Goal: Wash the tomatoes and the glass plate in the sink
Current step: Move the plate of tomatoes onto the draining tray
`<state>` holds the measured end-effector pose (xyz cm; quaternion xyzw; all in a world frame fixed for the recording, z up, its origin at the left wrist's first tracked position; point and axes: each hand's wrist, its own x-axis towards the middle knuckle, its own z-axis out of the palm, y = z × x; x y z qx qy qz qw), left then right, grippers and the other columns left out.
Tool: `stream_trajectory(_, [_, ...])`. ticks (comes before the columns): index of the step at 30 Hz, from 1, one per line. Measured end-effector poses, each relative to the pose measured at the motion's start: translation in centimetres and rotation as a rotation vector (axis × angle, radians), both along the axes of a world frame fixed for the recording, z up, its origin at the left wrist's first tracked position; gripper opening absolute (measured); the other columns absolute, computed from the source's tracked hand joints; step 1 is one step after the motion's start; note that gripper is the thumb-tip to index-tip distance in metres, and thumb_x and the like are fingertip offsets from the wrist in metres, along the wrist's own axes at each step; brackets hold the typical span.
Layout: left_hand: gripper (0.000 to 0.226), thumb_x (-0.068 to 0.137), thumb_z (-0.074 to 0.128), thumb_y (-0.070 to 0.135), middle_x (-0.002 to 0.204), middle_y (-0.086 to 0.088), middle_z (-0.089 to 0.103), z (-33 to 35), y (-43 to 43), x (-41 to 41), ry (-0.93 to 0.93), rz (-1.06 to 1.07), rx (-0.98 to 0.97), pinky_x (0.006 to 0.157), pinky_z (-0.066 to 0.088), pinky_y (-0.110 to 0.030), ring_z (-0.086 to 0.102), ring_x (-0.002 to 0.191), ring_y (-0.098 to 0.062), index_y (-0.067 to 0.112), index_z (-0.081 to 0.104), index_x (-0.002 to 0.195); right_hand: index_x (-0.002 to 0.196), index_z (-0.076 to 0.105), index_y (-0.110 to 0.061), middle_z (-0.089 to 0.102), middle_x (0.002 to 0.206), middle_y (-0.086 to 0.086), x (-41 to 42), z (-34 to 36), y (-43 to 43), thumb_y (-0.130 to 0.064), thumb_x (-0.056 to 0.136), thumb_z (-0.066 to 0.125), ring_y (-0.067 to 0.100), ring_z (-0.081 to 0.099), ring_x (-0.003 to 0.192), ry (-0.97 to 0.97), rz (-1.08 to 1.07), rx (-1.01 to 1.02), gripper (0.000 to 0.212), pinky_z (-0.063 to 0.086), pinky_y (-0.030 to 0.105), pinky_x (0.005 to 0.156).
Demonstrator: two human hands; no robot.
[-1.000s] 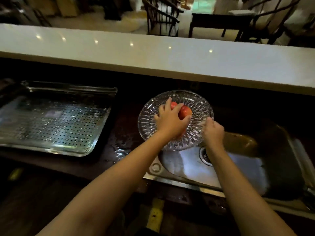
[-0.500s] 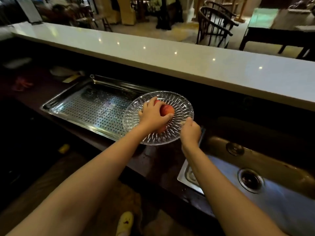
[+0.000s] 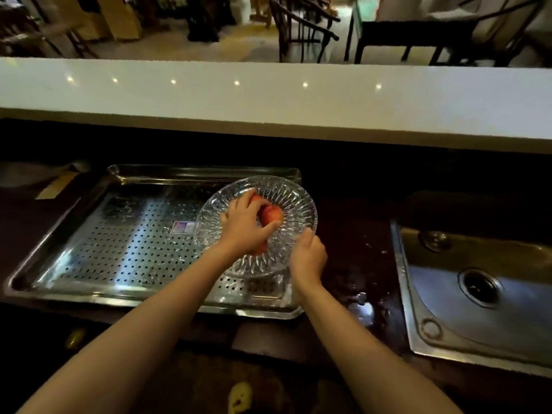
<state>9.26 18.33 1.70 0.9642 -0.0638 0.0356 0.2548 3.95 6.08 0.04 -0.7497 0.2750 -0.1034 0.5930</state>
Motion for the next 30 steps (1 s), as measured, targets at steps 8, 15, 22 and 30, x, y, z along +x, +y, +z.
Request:
stream_trajectory(8, [0.060,0.076,0.062,0.054,0.153,0.001,0.024,-3.4,7.1,3.2,0.052,-0.192,0.047,0.111,0.011,-0.055,0.022,0.138,-0.029,0.031,0.046,0.129,0.077,0.056,-0.016,0.056,0.070,-0.003,1.2,-3.2,8.7,-0.034,0.100,0.031,0.017,0.053,0.069,0.119,-0.203,0.166,0.038,0.039,0.028,0.063])
stream_trajectory(15, [0.061,0.076,0.058,0.059,0.153,0.002,0.022,-6.0,8.6,3.9,0.146,-0.226,0.024,0.111,0.014,-0.053,0.021,0.137,-0.030,0.035,0.043,0.130,0.078,0.062,-0.017,0.055,0.066,-0.004,1.4,-4.5,10.5,-0.038,0.099,0.032,0.013,0.052,0.063,0.195,-0.264,0.131,0.042,0.036,0.026,0.056])
stream_trajectory(22, [0.060,0.077,0.060,0.054,0.154,0.003,0.016,-6.7,8.1,4.0,0.149,-0.216,-0.023,0.112,0.009,-0.049,0.012,0.139,-0.029,0.036,0.042,0.131,0.079,0.057,-0.011,0.055,0.062,0.001,1.9,-4.3,9.0,-0.031,0.099,0.038,0.008,0.051,0.046,0.320,-0.170,-0.040,0.034,0.043,0.023,0.046])
stream_trajectory(30, [0.059,0.080,0.059,0.052,0.156,0.000,0.012,-7.3,8.0,3.9,0.140,-0.220,0.073,0.113,0.006,-0.054,0.011,0.141,-0.031,0.034,0.039,0.132,0.122,0.044,-0.001,0.065,0.103,0.012,2.4,-3.1,8.0,-0.022,0.094,0.048,0.027,0.064,0.083,0.623,0.152,-0.485,0.035,0.047,0.029,0.057])
